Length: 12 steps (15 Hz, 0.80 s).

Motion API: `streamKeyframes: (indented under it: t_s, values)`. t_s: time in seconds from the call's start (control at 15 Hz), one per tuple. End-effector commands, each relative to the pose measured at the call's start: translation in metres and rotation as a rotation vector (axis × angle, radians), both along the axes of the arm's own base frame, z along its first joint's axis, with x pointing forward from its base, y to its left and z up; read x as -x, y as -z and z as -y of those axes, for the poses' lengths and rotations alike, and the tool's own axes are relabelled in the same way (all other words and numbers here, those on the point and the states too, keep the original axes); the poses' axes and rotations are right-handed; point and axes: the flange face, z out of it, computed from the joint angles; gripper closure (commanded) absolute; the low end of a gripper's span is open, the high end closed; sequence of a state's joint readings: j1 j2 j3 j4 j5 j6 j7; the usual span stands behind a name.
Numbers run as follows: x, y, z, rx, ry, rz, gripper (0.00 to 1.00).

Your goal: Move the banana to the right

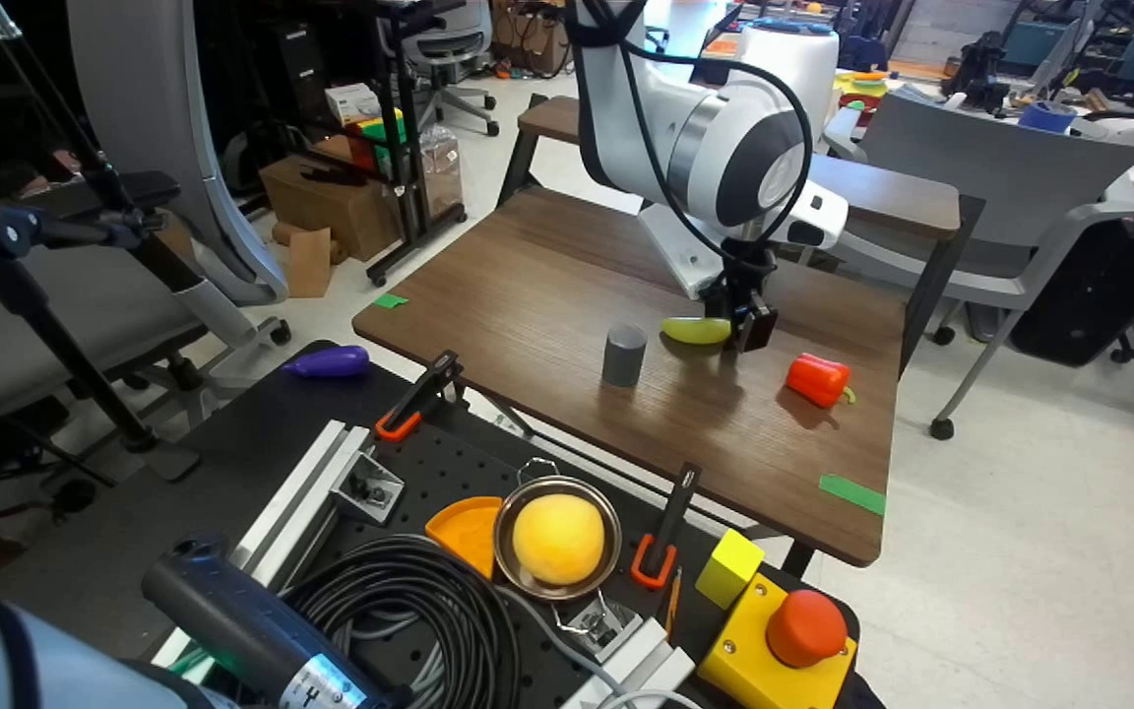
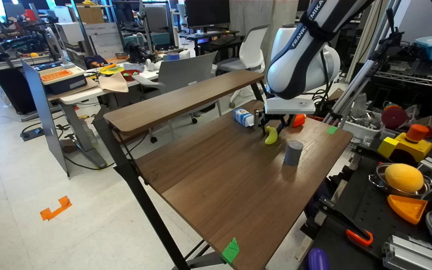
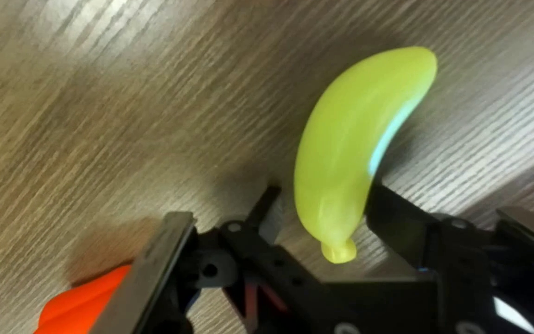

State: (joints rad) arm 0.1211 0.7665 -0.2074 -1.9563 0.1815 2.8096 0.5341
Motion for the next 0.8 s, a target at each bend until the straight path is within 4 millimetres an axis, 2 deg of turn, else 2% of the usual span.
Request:
streamKeyframes:
  t_s: [0.0,0.07,0.13,0.4,0.73]
  values:
    - [-0.001,-0.008,-0.002,0.000,-0.001,-0.003,0.13]
    - [0.002,-0.013,-0.002,-0.002,-0.008,-0.005,0.05]
    - [0.005,-0.017,-0.002,-0.007,-0.015,-0.010,0.01]
    - [0.018,-0.044,-0.009,-0.035,-0.071,0.004,0.00]
    - [0.037,-0.095,-0.026,-0.079,-0.177,0.041,0.00]
